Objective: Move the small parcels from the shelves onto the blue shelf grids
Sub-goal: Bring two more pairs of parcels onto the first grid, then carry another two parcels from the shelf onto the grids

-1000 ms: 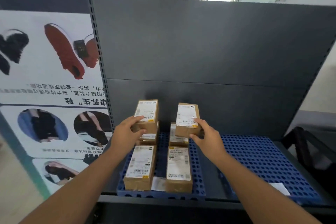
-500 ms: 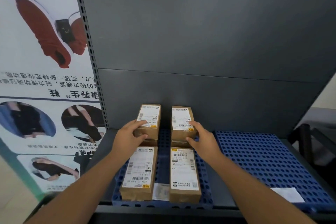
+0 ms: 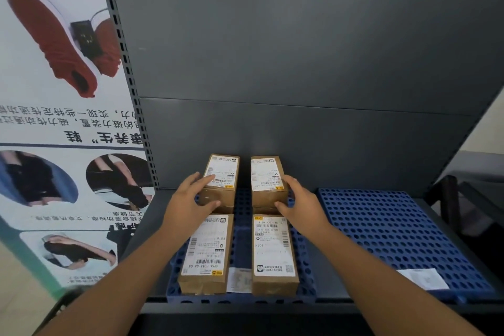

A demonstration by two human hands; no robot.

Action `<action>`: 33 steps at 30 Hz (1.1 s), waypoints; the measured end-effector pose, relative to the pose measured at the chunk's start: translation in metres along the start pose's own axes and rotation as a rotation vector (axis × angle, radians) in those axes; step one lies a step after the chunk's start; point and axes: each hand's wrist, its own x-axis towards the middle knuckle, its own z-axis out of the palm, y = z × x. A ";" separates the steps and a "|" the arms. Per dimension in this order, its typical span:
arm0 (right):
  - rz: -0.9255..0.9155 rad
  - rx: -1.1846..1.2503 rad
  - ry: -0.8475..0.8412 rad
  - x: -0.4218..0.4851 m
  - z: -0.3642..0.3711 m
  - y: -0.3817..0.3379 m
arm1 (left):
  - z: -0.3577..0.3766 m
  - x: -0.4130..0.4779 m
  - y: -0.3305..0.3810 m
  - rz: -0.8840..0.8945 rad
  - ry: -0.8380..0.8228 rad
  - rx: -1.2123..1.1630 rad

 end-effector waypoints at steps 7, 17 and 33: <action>0.013 -0.003 0.020 -0.018 -0.024 0.001 | 0.012 -0.007 0.037 0.309 0.109 0.138; 0.071 -0.088 0.145 -0.070 -0.112 0.034 | 0.045 -0.019 0.131 0.406 0.014 0.086; 0.339 -0.262 0.523 -0.297 -0.307 0.142 | 0.195 -0.117 0.368 0.778 -0.337 -0.112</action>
